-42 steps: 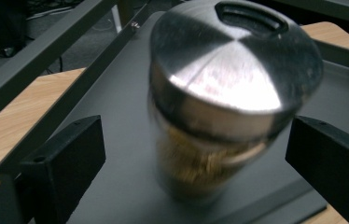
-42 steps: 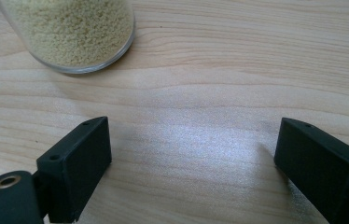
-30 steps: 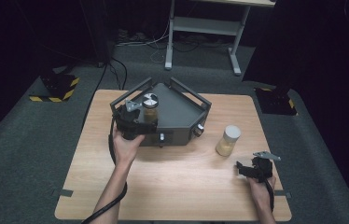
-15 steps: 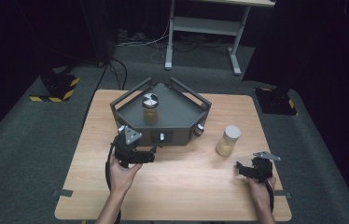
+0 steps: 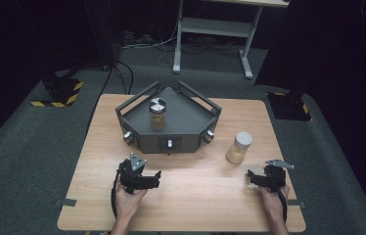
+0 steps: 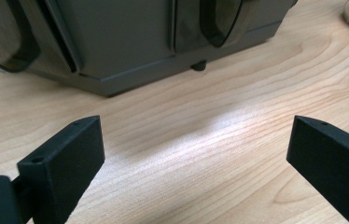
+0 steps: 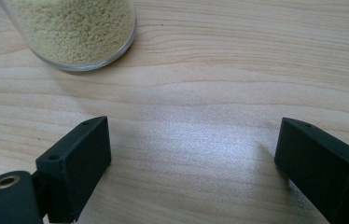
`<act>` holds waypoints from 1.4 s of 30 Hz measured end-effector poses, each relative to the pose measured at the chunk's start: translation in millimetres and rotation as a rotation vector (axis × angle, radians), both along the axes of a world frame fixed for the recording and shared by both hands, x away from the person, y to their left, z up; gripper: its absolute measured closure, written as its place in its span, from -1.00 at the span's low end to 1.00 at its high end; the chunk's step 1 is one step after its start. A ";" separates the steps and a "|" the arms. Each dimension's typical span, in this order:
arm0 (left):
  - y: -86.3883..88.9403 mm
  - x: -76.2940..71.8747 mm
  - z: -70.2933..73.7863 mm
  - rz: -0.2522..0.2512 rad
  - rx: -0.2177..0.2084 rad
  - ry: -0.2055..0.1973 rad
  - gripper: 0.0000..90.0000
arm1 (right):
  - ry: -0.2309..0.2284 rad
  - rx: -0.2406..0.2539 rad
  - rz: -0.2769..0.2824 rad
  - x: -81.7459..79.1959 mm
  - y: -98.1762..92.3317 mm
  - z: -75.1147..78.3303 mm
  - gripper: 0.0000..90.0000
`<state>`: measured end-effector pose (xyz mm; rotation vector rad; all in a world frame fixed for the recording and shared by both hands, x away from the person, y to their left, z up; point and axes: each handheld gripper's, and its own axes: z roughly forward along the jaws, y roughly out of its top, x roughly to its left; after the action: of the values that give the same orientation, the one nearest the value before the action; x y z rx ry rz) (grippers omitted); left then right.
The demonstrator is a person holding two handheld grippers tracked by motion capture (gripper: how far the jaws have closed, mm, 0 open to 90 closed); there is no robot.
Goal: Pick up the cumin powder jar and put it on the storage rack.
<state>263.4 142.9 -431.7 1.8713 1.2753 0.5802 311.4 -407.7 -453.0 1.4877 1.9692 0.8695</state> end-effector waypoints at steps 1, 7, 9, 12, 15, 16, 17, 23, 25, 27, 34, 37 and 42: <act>-0.6 1.2 -1.9 0.000 0.001 0.004 -0.91 | 0.000 0.000 0.000 0.0 0.0 0.0 -0.78; -5.7 8.1 -12.4 0.006 0.015 0.027 -0.91 | 0.000 0.001 0.000 0.0 0.0 0.0 -0.78; -6.8 11.5 -15.3 0.009 0.022 0.040 -0.91 | 0.000 0.000 0.000 0.1 0.0 0.0 -0.78; -8.8 15.9 -20.1 0.019 0.030 0.052 -0.91 | 0.000 0.000 0.000 0.1 0.0 0.0 -0.78; -12.2 19.7 -23.9 0.030 0.046 0.060 -0.90 | 0.000 0.000 0.001 0.1 0.1 0.0 -0.78; -13.3 20.7 -25.0 0.034 0.050 0.062 -0.90 | 0.001 0.000 0.001 0.1 0.1 0.1 -0.78; -14.3 21.8 -25.8 0.036 0.057 0.063 -0.90 | 0.001 -0.001 0.001 0.1 0.1 0.1 -0.78; -18.5 26.6 -28.2 0.048 0.070 0.063 -0.90 | 0.001 -0.001 0.004 0.1 0.0 0.1 -0.78; -19.2 28.2 -28.5 0.052 0.072 0.066 -0.90 | 0.001 -0.001 0.004 0.1 0.0 0.1 -0.78; -19.1 29.5 -28.6 0.055 0.073 0.065 -0.90 | 0.001 -0.001 0.004 0.1 0.0 0.1 -0.78; -22.2 35.8 -28.6 0.066 0.081 0.074 -0.90 | 0.000 -0.002 0.005 0.0 0.0 0.0 -0.78; -24.7 39.3 -28.2 0.071 0.082 0.081 -0.90 | 0.000 -0.002 0.007 0.0 -0.1 0.1 -0.78; -27.7 40.9 -28.0 0.082 0.088 0.083 -0.91 | 0.000 -0.002 0.009 -0.1 0.0 0.0 -0.78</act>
<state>304.3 115.1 -459.7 1.9401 1.4065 0.6168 311.2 -407.7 -453.0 1.4791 1.9775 0.8711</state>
